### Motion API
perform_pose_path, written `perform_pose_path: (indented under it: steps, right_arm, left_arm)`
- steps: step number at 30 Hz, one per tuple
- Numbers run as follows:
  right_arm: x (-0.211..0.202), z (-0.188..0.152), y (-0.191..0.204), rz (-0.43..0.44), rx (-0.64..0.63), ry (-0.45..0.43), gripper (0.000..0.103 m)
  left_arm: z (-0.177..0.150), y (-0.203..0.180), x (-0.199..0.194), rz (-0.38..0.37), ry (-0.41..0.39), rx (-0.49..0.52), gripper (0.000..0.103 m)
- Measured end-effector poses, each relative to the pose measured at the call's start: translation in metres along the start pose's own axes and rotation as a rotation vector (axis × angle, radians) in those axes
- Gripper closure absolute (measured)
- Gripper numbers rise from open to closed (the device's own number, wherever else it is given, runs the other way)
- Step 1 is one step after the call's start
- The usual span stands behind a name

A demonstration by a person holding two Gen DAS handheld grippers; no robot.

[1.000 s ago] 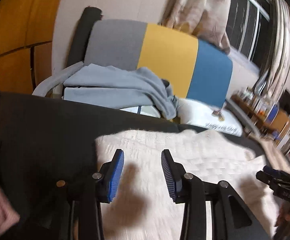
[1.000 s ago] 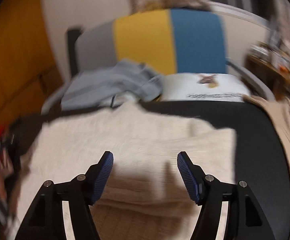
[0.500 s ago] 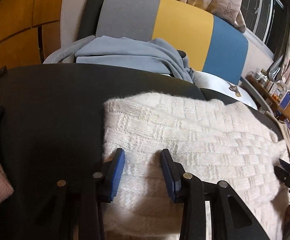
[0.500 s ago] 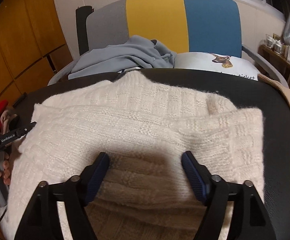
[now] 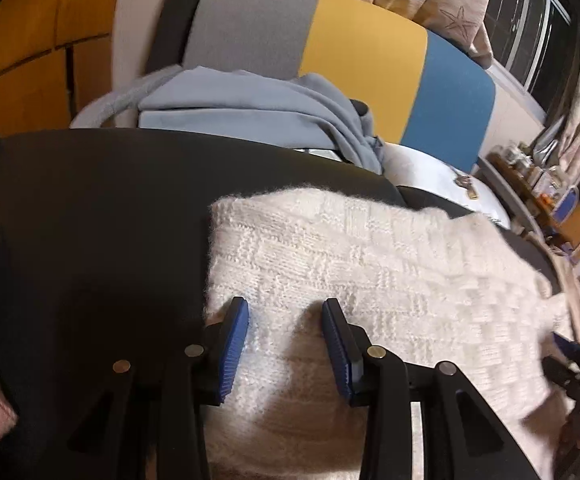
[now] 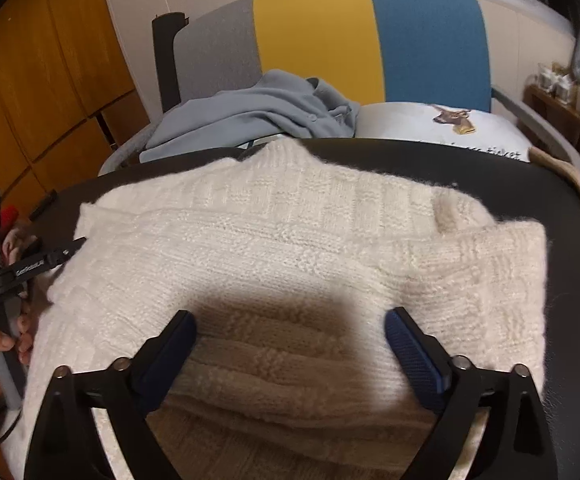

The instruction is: Fold clothes

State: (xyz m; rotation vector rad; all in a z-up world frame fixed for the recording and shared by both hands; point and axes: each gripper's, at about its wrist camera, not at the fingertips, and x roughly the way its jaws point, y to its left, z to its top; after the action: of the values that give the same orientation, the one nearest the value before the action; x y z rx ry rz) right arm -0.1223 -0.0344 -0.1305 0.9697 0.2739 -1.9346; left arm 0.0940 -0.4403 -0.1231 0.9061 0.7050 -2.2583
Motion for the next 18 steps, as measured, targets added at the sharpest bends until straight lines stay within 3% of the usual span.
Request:
perform_pose_path:
  steps: [2, 4, 7, 10, 13, 18]
  right_arm:
    - [-0.007, 0.002, 0.003, 0.01, -0.011, 0.033, 0.001]
    - [-0.028, -0.001, -0.002, 0.087, 0.023, 0.073, 0.001]
    - [-0.074, -0.03, -0.03, 0.227, 0.171, 0.087, 0.0]
    - [-0.113, -0.075, -0.065, 0.323, 0.35, 0.119, 0.0]
    - [-0.149, -0.137, -0.093, 0.349, 0.481, 0.139, 0.0]
    - [-0.184, -0.194, -0.097, 0.489, 0.559, 0.102, 0.0]
  left_arm:
    - [0.002, 0.009, -0.023, -0.084, 0.007, -0.047, 0.065]
    - [-0.004, 0.015, -0.051, -0.139, -0.035, -0.051, 0.063]
    - [-0.03, 0.027, -0.088, -0.187, -0.03, -0.017, 0.062]
    - [-0.066, 0.047, -0.114, -0.193, 0.006, -0.011, 0.061]
    - [-0.104, 0.068, -0.133, -0.184, 0.051, -0.026, 0.061]
    - [-0.155, 0.091, -0.16, -0.199, 0.101, -0.066, 0.06]
